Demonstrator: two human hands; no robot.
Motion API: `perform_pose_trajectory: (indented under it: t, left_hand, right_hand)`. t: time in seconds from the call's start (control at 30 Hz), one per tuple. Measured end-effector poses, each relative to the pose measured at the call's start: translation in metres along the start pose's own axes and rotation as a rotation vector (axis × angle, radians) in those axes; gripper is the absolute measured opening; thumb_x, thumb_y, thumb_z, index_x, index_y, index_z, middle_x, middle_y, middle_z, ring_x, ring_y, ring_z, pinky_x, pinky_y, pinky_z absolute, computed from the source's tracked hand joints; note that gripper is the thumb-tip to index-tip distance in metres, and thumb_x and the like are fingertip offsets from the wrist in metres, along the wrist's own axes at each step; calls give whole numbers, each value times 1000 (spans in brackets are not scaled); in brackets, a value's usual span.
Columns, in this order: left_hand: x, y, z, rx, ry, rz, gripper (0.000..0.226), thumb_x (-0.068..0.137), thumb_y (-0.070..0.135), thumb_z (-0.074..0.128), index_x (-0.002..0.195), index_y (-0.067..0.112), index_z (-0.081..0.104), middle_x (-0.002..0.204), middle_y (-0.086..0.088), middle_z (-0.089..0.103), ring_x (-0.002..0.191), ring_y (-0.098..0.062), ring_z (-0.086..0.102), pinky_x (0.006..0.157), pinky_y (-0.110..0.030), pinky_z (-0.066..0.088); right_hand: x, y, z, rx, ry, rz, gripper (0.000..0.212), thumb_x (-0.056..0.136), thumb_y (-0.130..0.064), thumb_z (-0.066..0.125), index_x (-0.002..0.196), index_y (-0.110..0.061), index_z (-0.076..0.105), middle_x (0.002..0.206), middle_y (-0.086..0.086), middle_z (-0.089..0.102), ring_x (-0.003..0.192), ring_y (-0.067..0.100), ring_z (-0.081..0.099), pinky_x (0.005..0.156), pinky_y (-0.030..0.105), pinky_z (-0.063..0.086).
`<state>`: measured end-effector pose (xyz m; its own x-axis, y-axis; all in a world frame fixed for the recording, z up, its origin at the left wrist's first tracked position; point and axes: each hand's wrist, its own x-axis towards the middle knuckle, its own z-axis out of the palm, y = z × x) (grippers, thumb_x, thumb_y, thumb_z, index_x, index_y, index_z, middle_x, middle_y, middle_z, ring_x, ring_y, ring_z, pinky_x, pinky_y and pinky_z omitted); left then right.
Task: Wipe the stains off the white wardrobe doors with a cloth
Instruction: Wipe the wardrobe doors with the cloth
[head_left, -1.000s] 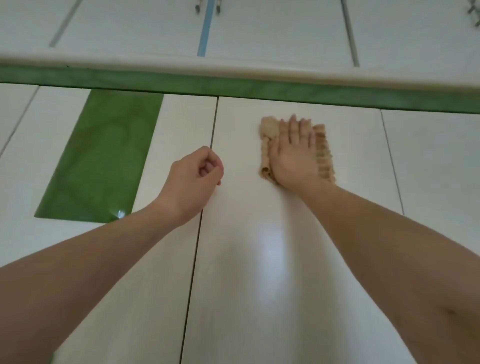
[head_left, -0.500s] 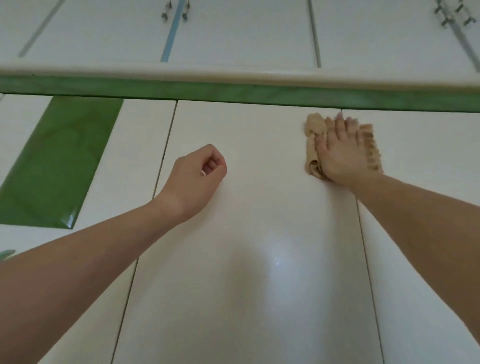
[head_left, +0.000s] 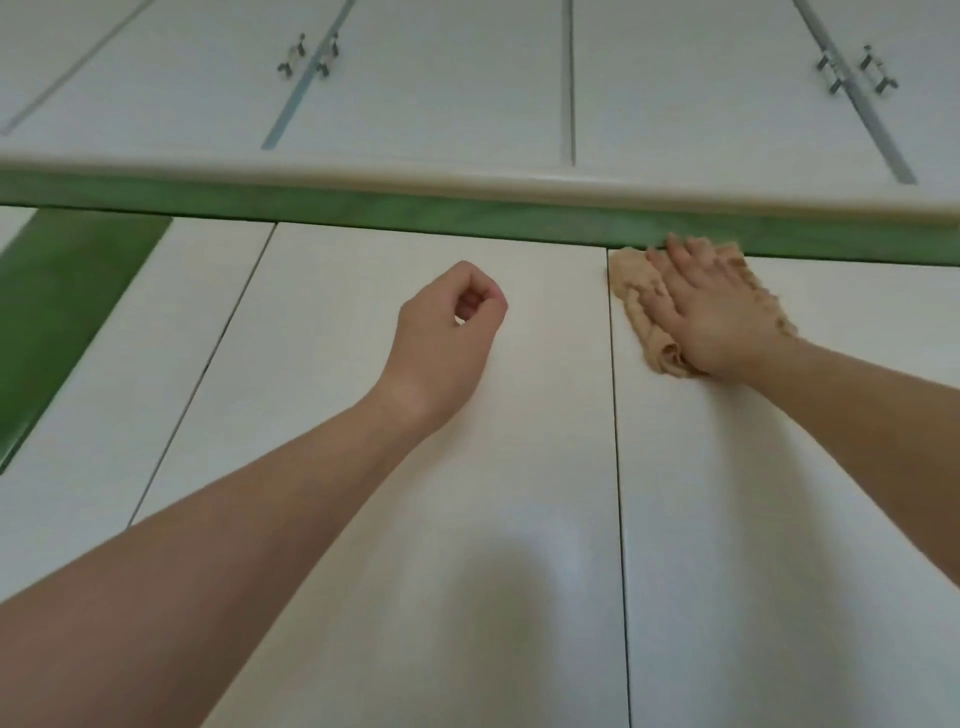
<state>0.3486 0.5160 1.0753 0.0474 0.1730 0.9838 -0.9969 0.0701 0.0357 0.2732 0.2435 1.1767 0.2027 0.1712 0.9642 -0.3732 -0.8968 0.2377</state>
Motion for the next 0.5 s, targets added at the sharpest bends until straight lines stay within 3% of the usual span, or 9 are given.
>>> perform_pose_trajectory:
  t: [0.07, 0.1, 0.23, 0.3, 0.33, 0.4, 0.47, 0.5]
  left_hand:
    - [4, 7, 13, -16, 10, -3, 11, 93, 9, 56, 90, 7, 66, 80, 7, 63, 79, -10, 58, 69, -14, 44]
    - [5, 9, 16, -17, 16, 5, 10, 93, 8, 56, 89, 6, 66, 79, 7, 63, 77, -9, 58, 69, -16, 46]
    - [0, 6, 18, 12, 27, 45, 11, 91, 7, 56, 86, 9, 66, 75, 12, 62, 71, -3, 56, 66, -13, 42]
    - [-4, 1, 14, 22, 6, 38, 12, 92, 9, 57, 85, 12, 66, 77, 13, 62, 75, -5, 57, 68, -14, 43]
    - [-6, -2, 12, 26, -1, 32, 12, 92, 8, 57, 85, 12, 65, 77, 12, 63, 76, -6, 57, 67, -13, 42]
    - [-9, -7, 9, 33, -36, 15, 13, 93, 8, 56, 85, 11, 65, 78, 12, 63, 76, -6, 56, 64, -12, 40]
    - [-6, -8, 6, 42, -73, 16, 14, 93, 8, 55, 85, 11, 66, 78, 12, 62, 76, -5, 56, 62, -11, 39]
    - [-2, -8, 5, 49, -77, 21, 14, 94, 8, 55, 85, 11, 66, 78, 12, 62, 76, -4, 56, 62, -11, 40]
  right_hand:
    - [24, -42, 1, 38, 49, 127, 75, 104, -59, 9, 166, -17, 8, 174, 9, 0, 160, 27, -6, 129, 45, -4]
    - [27, -72, 2, 38, 50, 70, 69, 107, -53, 13, 166, -16, 11, 174, 10, 3, 160, 28, -4, 129, 46, -3]
    - [-55, -157, 24, 72, -1, -689, 60, 104, -48, 32, 156, -19, 41, 165, 8, 37, 158, 28, 19, 130, 49, 10]
    - [-90, -134, 24, 46, -82, -916, 60, 105, -48, 38, 159, -21, 38, 168, 5, 31, 159, 27, 16, 130, 45, 11]
    - [-90, -107, 19, 20, -105, -926, 63, 106, -51, 35, 163, -23, 29, 172, 3, 21, 161, 24, 10, 131, 41, 8]
    - [-71, -45, 6, -29, -78, -690, 72, 104, -64, 18, 165, -25, 18, 174, -1, 7, 161, 21, 3, 130, 36, 2]
    - [-37, 0, -7, -11, -43, -223, 86, 97, -75, 0, 166, -24, 11, 174, 1, 0, 161, 23, -1, 130, 38, -1]
    - [-17, 4, -11, 14, -35, -15, 84, 99, -72, 2, 166, -21, 8, 174, 4, -2, 161, 25, -4, 130, 41, -2]
